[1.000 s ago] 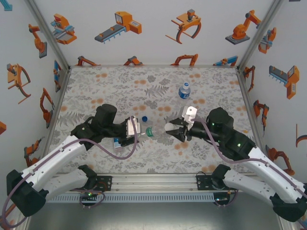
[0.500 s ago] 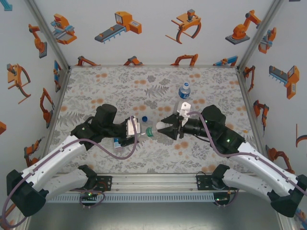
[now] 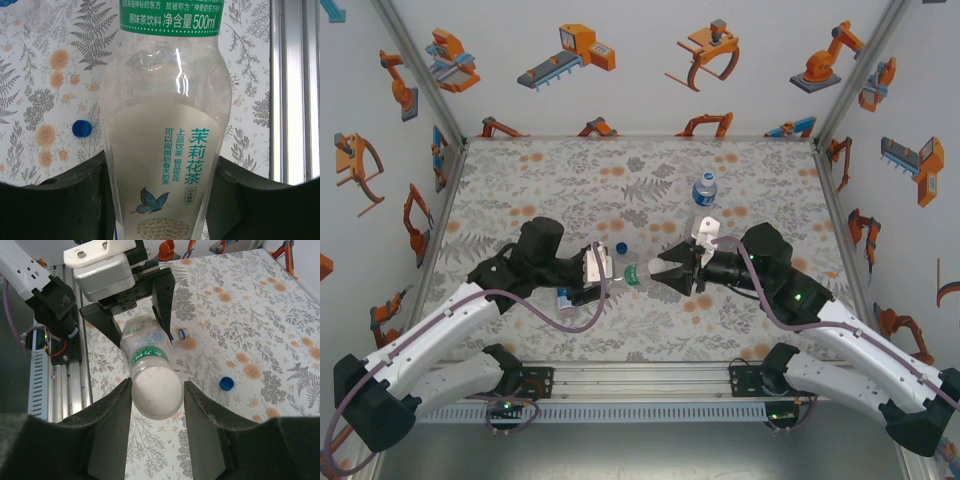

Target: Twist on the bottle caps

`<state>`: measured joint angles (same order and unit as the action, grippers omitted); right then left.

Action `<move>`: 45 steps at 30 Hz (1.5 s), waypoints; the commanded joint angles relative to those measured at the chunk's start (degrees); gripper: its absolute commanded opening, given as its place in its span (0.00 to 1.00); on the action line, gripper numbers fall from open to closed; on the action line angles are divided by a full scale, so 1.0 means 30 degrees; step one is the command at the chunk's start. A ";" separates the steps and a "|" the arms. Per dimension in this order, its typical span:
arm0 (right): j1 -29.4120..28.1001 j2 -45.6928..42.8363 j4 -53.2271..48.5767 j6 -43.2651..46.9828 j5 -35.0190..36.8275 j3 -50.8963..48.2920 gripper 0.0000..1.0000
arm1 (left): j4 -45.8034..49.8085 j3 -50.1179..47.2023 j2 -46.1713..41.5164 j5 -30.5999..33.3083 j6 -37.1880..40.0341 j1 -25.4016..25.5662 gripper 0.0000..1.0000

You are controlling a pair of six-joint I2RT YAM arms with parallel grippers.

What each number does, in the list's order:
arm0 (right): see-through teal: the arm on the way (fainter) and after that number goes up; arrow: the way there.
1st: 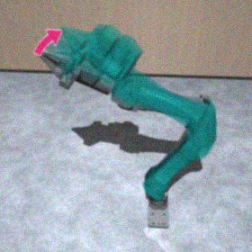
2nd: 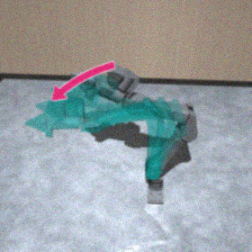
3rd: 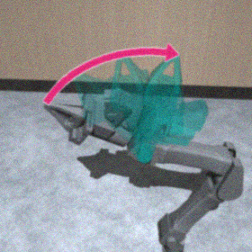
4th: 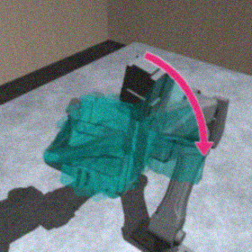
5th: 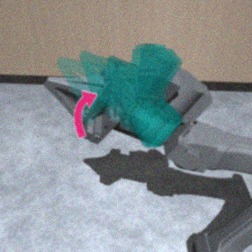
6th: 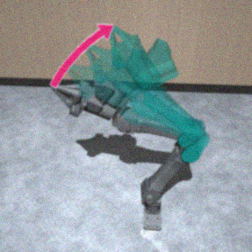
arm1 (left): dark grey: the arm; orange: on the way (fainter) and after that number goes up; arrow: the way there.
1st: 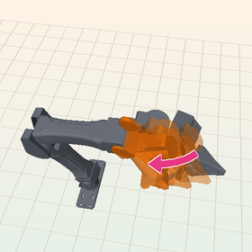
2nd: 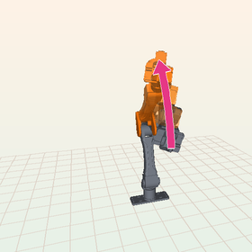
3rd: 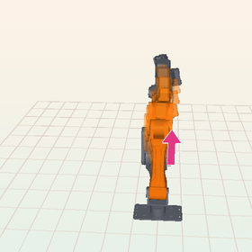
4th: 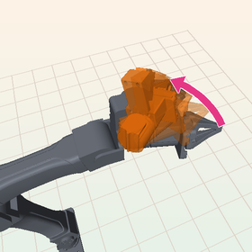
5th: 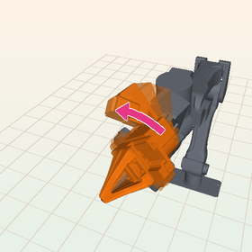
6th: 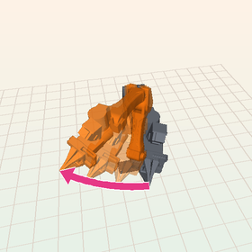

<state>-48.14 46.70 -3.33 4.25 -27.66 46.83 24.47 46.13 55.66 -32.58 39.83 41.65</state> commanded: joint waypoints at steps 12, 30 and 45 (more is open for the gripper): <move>-0.0008 0.0479 -0.0530 -0.0325 -0.0595 -0.0610 0.18 | -0.0422 0.0180 -0.0579 -0.0654 -0.0080 0.0033 0.00; -0.0008 0.1206 -0.2176 0.1190 -0.1191 0.1055 0.11 | 0.0365 0.0532 0.0058 -0.0708 0.0327 0.0077 0.00; -0.0007 0.2716 -0.5313 0.3445 -0.2158 0.3382 0.04 | 0.0603 0.0638 0.0318 -0.0763 0.0389 0.0092 0.00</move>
<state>-48.14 54.59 -16.75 12.32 -32.34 54.76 26.57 46.13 56.40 -32.84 39.90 41.65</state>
